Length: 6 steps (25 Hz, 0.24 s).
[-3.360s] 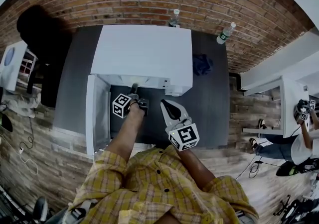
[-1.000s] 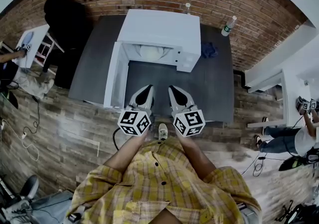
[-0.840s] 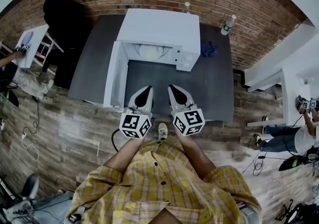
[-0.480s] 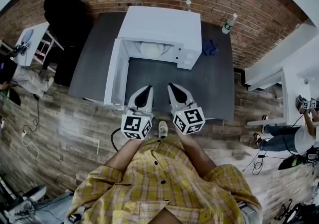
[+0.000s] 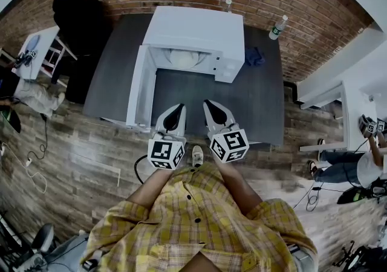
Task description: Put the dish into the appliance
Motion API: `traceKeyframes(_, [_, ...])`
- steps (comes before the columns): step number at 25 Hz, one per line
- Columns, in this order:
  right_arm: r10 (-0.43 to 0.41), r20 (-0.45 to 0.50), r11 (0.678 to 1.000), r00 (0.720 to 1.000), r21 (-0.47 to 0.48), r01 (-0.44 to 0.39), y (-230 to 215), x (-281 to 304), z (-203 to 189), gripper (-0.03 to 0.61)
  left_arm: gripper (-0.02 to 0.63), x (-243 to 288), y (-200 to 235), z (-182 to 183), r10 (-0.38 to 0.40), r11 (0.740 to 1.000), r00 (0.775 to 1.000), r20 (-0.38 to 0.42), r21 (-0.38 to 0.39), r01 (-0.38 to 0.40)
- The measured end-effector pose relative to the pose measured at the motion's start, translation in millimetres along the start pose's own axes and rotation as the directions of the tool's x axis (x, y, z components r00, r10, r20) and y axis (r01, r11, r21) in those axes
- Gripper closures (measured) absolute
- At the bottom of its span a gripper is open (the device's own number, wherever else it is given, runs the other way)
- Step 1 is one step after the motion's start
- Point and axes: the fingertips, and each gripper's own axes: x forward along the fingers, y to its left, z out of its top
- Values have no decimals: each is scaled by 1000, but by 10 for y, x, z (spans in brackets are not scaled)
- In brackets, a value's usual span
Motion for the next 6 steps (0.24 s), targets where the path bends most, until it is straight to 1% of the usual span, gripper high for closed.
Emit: traceKeyframes(6, [4, 5, 1000, 1000, -3, -4, 10, -6, 9, 574, 612, 11, -16, -13, -3, 1000, 1000, -5, 13, 3])
